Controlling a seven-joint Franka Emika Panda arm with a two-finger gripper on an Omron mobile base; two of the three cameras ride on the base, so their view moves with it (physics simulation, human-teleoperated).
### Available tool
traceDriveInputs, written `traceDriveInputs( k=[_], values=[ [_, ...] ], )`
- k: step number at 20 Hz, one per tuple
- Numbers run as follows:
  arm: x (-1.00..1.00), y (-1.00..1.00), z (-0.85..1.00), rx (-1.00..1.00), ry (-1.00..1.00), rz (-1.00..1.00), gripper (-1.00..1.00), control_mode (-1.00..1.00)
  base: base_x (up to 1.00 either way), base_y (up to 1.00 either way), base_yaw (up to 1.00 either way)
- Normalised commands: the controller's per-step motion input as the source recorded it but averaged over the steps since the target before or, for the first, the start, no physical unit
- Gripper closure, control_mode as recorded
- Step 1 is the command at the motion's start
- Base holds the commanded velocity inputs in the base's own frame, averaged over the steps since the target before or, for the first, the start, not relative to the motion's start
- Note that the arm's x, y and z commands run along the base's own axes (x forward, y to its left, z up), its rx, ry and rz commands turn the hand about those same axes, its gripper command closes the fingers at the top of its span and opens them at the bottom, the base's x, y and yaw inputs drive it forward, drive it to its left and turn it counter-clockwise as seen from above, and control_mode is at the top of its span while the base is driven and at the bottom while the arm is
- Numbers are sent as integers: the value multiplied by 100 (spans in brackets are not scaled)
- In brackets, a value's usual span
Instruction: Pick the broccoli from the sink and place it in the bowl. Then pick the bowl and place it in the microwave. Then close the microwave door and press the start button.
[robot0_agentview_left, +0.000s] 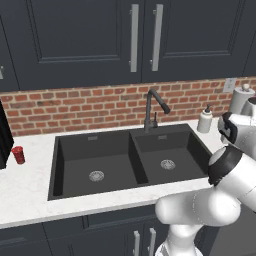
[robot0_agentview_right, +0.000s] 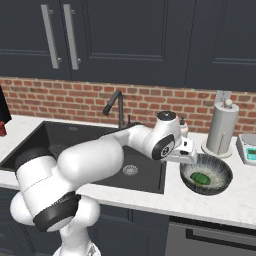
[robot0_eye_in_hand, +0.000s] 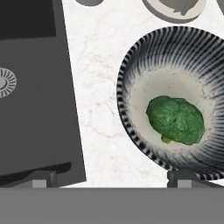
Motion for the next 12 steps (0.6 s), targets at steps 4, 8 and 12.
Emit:
traceDriveInputs(
  k=[4,8,12],
  values=[
    [15,-24,-31,0,0,11,-100,-100,0,0,0],
    [12,-26,-26,0,0,10,-100,-100,0,0,0],
    [24,-16,-23,0,0,7,-100,-100,0,0,0]
  ],
)
